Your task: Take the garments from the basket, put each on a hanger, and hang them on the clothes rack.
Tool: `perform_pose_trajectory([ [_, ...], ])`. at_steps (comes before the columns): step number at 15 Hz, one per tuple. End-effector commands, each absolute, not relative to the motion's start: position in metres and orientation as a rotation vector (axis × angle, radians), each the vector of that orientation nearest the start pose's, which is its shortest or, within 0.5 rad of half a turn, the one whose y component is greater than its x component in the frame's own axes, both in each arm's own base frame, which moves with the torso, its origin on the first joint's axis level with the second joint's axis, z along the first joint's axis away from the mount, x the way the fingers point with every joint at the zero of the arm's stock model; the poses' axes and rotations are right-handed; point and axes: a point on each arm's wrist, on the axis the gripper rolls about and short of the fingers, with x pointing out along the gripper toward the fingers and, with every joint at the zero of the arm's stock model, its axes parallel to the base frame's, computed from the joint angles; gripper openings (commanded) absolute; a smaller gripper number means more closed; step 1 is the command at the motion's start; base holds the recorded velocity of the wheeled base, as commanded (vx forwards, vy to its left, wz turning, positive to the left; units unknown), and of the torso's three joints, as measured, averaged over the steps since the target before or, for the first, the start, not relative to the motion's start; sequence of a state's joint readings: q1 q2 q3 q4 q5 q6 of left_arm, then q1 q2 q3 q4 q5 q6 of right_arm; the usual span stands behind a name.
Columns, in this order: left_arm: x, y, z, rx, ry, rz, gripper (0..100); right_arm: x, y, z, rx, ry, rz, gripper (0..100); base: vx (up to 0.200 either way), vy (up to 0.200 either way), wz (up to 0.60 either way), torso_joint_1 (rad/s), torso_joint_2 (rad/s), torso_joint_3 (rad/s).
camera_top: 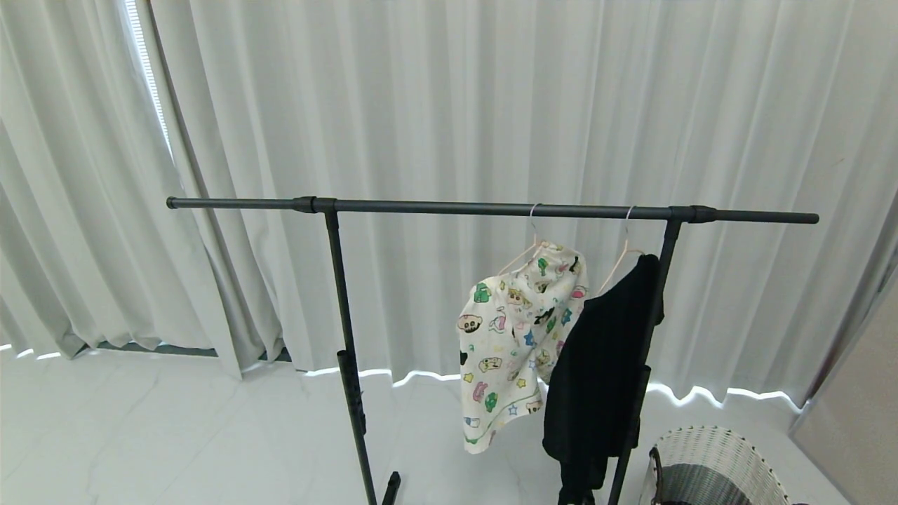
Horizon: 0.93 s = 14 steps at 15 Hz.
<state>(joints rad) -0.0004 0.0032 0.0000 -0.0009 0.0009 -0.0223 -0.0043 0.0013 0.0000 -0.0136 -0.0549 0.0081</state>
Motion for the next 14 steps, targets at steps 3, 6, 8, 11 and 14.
perform_pose_trajectory([
  [3, -0.0228, 0.0001, 0.0756, -0.023, -0.002, 0.0, 100, -0.0228, -0.0011, 0.0769, 0.008, -0.014, -0.06, 100, 0.0, 0.0, 0.0, 0.0, 0.0, 0.0],
  [6, -0.0228, 0.0, 0.0756, -0.023, -0.002, 0.002, 100, -0.0228, -0.0011, 0.0769, 0.008, -0.014, -0.06, 100, 0.0, 0.0, 0.0, 0.0, 0.0, 0.0],
  [8, -0.0228, 0.0, 0.0756, -0.023, -0.002, 0.002, 100, -0.0228, -0.0011, 0.0769, 0.008, -0.014, -0.06, 100, 0.0, 0.0, 0.0, 0.0, 0.0, 0.0],
  [11, -0.0227, 0.0, 0.0757, -0.023, 0.0, 0.002, 100, -0.0228, -0.0011, 0.0769, 0.008, -0.014, -0.06, 100, 0.0, 0.0, 0.0, 0.0, 0.0, 0.0],
  [14, -0.0227, 0.0, 0.0757, -0.023, 0.0, 0.002, 100, -0.0228, -0.0011, 0.0769, 0.008, -0.014, -0.06, 100, 0.0, 0.0, 0.0, 0.0, 0.0, 0.0],
])
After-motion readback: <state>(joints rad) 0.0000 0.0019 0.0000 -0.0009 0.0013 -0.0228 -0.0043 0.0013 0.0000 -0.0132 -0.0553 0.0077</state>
